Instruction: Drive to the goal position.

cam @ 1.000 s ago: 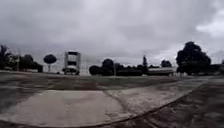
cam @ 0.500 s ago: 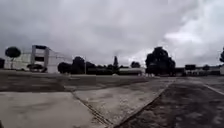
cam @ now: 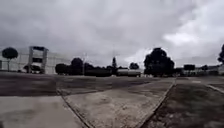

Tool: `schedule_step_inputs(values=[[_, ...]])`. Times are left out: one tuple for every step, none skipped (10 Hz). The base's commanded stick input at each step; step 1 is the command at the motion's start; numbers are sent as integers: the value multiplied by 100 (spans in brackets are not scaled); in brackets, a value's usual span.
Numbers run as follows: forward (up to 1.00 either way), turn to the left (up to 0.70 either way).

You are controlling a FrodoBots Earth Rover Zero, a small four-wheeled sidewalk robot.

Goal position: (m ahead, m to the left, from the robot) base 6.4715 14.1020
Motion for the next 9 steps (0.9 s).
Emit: schedule_step_inputs(values=[[70,35],[70,35],[70,35],[70,35],[70,35],[70,35],[70,35],[70,35],[70,35]])
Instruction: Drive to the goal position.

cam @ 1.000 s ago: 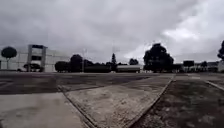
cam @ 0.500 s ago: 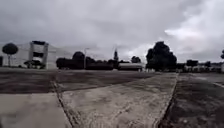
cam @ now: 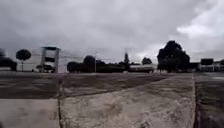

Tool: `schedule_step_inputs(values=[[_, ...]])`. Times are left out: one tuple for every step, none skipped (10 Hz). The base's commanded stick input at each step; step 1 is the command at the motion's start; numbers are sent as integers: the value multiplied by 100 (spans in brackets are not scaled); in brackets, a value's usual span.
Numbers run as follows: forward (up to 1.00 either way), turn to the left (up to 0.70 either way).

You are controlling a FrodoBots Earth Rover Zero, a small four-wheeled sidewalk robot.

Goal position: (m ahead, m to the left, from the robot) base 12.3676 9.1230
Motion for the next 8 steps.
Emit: schedule_step_inputs(values=[[70,7],[70,0],[70,0],[70,0],[70,0],[70,0],[70,0],[70,0]])
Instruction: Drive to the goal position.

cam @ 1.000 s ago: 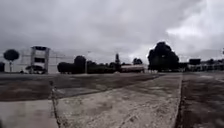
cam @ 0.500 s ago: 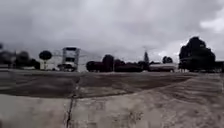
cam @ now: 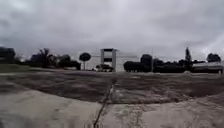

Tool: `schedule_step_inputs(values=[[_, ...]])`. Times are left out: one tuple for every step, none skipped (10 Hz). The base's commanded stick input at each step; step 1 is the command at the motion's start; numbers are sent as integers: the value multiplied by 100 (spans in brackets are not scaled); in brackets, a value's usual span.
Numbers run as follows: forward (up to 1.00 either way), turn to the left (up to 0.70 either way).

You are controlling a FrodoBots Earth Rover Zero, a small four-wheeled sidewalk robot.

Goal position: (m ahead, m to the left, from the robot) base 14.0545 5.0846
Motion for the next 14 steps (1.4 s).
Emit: schedule_step_inputs(values=[[70,0],[70,0],[70,0],[70,0],[70,0],[70,0],[70,0],[70,0],[70,0],[70,0],[70,0],[70,0],[70,0],[70,0]])
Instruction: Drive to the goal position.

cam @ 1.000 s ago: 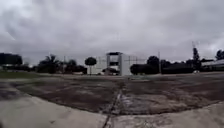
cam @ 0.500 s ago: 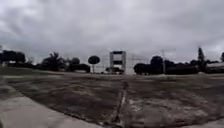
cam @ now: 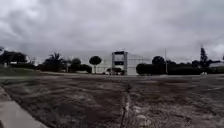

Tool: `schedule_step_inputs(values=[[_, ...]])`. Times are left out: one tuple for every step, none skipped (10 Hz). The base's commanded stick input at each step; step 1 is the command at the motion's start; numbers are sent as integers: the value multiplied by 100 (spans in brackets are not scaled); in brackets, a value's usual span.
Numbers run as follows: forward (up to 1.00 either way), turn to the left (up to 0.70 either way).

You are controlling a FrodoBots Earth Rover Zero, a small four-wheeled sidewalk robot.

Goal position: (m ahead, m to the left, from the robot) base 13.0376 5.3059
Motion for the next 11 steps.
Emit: schedule_step_inputs(values=[[70,0],[70,0],[70,0],[70,0],[70,0],[70,0],[70,0],[70,0],[70,0],[70,0],[70,0]])
